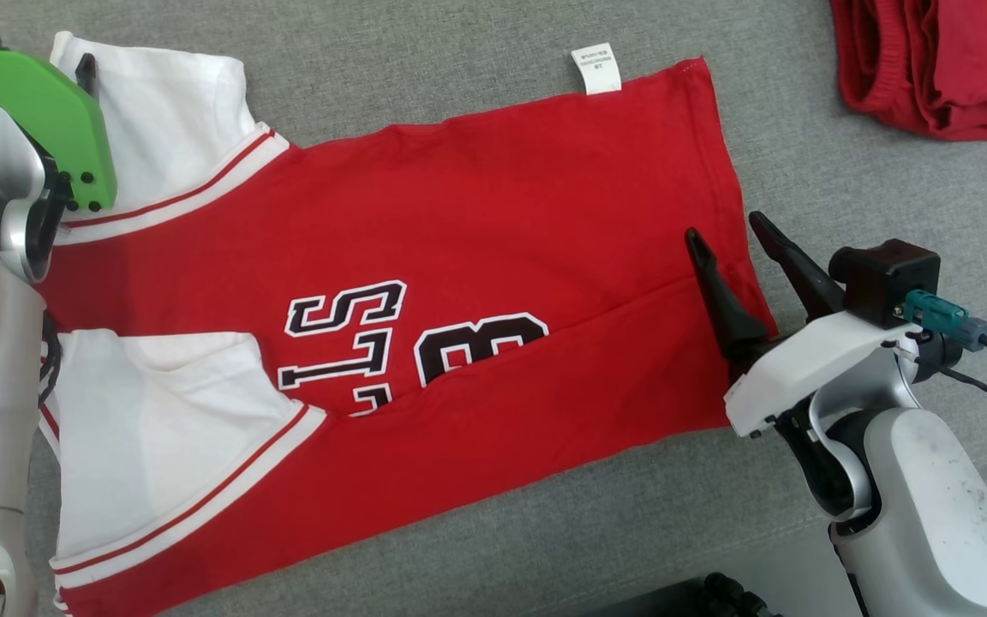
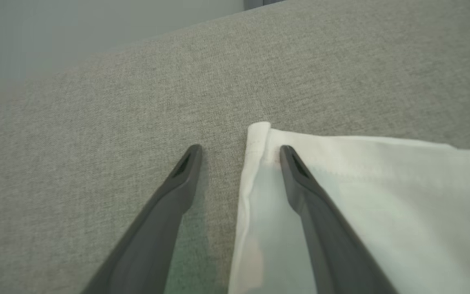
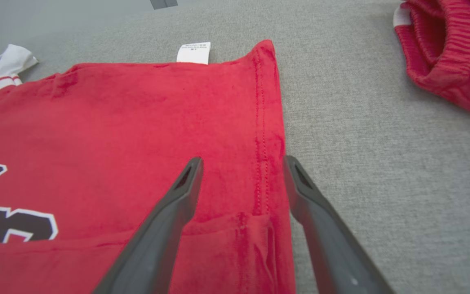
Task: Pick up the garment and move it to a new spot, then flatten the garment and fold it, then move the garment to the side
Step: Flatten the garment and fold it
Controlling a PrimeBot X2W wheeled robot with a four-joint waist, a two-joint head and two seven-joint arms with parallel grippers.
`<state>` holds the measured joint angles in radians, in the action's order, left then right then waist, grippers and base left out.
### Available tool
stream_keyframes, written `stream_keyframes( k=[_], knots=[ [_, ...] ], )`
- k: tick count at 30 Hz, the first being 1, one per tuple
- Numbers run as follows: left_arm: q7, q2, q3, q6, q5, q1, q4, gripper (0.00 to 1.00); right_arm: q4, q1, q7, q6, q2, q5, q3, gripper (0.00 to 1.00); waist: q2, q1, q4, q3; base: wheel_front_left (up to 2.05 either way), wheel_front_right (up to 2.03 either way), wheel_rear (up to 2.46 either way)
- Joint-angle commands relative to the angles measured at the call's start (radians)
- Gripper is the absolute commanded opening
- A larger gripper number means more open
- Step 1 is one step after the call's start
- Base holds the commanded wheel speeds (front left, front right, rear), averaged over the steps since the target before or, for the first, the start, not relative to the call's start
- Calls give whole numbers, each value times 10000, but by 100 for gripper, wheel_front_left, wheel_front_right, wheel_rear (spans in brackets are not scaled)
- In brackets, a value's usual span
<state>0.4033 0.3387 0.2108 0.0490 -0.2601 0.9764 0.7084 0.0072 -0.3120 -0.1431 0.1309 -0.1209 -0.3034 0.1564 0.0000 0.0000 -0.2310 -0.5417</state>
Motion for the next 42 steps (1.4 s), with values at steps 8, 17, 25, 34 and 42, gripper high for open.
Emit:
stream_keyframes(
  k=[8, 17, 25, 34, 42],
  knots=[
    [-705, -124, 408, 406, -32, 133, 423, 0, 128, -316, 149, -5, -153, 87, -188, 100, 0, 0, 162, 248, 0, 0, 0],
    [-1854, -398, 613, 672, -458, 57, 60, 0, 1297, -1619, -193, -6, -1050, 662, -180, 100, 0, 0, 850, 888, 0, 0, 0],
    [-2717, -508, 678, 670, -700, -491, -772, 0, 3430, -3305, -427, -6, -1729, 995, 327, 100, 0, 0, 1540, 1004, 0, 0, 0],
    [-2910, -642, 832, 505, -783, -828, -1439, 0, 5714, -4974, -954, -8, -2159, 788, 1389, 100, 0, 0, 1950, 667, 0, 0, 0],
    [-3055, -735, 917, 481, -888, -918, -1563, 0, 6853, -5547, -1091, -8, -2268, 128, 2137, 10, 0, 0, 2076, 684, 0, 0, 0]
  ],
)
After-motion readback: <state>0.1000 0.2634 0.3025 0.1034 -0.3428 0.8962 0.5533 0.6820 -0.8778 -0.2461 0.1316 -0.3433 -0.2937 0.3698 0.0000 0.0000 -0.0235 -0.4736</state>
